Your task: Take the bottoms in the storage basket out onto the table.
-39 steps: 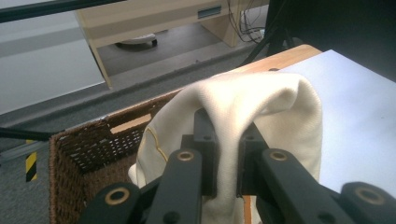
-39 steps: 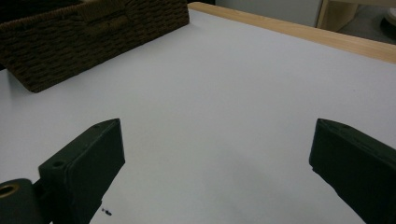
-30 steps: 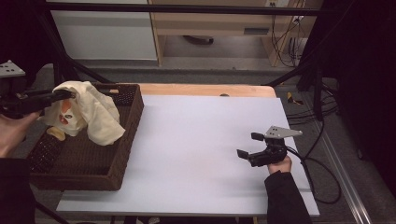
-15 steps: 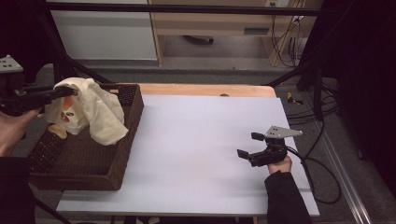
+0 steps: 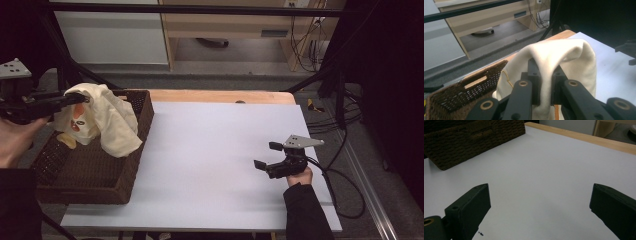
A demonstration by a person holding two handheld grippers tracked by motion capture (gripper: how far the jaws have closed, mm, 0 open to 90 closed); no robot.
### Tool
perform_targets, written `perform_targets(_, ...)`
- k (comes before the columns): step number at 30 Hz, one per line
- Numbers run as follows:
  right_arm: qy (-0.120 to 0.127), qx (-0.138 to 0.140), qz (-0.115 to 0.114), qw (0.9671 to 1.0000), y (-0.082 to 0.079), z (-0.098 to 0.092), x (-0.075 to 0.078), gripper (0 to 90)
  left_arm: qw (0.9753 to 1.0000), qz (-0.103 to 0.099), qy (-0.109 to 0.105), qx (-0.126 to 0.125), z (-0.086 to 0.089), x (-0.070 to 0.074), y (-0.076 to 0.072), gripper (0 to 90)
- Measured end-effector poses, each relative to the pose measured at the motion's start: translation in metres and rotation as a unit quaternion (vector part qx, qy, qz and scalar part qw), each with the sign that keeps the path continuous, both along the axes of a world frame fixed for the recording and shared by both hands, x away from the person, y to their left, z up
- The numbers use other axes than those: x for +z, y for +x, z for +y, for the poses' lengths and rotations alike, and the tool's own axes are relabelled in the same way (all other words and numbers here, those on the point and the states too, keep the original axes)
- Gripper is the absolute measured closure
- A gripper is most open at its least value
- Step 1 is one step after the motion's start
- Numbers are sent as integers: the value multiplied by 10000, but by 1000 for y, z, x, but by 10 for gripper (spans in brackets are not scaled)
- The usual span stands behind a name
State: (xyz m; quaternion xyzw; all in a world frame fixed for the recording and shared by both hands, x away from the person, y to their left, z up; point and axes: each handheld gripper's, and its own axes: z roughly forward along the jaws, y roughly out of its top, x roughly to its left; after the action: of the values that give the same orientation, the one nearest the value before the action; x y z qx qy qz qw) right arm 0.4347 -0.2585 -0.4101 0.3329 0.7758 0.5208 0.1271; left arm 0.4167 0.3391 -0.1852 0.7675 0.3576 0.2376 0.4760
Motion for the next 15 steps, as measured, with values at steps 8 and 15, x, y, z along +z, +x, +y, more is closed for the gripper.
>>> perform_targets(8, 1, 4, 2, 10000, 0, 0, 0, 40, 9998, -93, 64, -169, -16, 1, 0, 822)
perform_targets(15, -5, 0, 0, 10000, 0, 0, 0, 40, 9994, -18, 48, -355, -33, 0, 3, 822)
